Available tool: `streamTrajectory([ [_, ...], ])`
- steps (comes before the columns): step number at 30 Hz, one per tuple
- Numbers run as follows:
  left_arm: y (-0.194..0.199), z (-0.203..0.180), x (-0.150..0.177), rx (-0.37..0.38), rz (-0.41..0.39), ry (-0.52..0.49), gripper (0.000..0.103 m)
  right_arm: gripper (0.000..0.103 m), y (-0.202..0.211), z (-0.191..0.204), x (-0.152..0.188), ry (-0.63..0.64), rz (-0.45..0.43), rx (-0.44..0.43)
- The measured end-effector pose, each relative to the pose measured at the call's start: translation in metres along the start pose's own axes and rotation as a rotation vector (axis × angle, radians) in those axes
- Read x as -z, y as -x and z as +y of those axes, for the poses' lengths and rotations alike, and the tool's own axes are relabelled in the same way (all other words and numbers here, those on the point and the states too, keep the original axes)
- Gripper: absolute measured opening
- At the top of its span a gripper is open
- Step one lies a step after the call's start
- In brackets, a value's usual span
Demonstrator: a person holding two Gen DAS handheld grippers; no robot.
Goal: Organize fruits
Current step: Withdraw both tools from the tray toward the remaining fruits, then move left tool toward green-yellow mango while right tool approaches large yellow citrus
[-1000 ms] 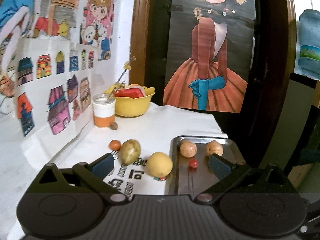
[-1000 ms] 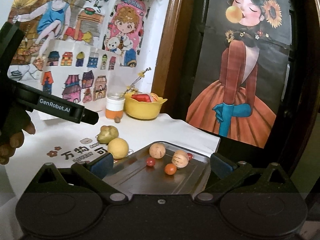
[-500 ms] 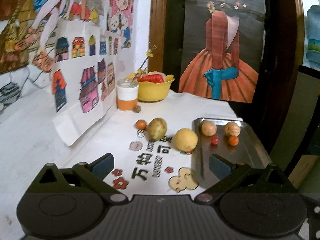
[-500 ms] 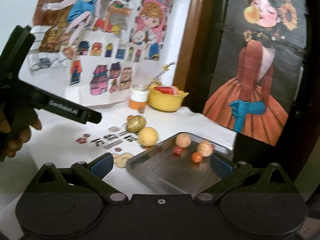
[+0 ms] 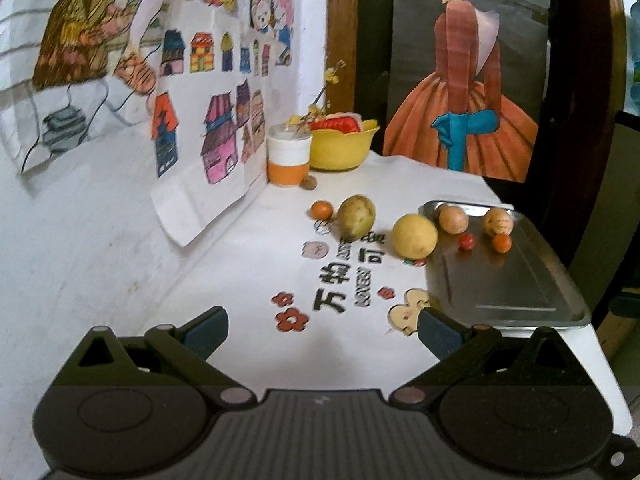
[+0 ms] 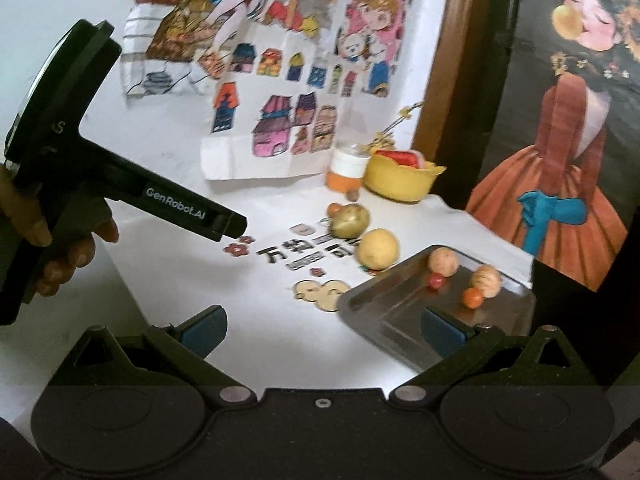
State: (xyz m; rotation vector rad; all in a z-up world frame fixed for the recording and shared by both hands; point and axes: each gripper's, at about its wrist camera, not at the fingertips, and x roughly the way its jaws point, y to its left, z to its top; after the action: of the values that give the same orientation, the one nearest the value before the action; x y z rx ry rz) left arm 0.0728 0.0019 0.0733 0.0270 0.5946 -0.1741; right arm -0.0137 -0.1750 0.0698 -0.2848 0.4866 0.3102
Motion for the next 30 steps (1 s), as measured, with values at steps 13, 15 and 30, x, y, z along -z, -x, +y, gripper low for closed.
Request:
streamTrajectory([
  [13,-0.044,0.025,0.013,-0.003,0.075,0.07,0.103,0.102,-0.047,-0.005,0.003,0.021,0.089,-0.014],
  [15,-0.053,0.025,0.009,0.004,0.076,0.068,0.103,0.102,-0.054,-0.011,-0.002,0.029,0.09,-0.004],
  [30,-0.125,0.022,-0.044,0.013,0.025,0.069,0.103,0.102,-0.124,-0.055,-0.049,0.114,0.049,0.069],
])
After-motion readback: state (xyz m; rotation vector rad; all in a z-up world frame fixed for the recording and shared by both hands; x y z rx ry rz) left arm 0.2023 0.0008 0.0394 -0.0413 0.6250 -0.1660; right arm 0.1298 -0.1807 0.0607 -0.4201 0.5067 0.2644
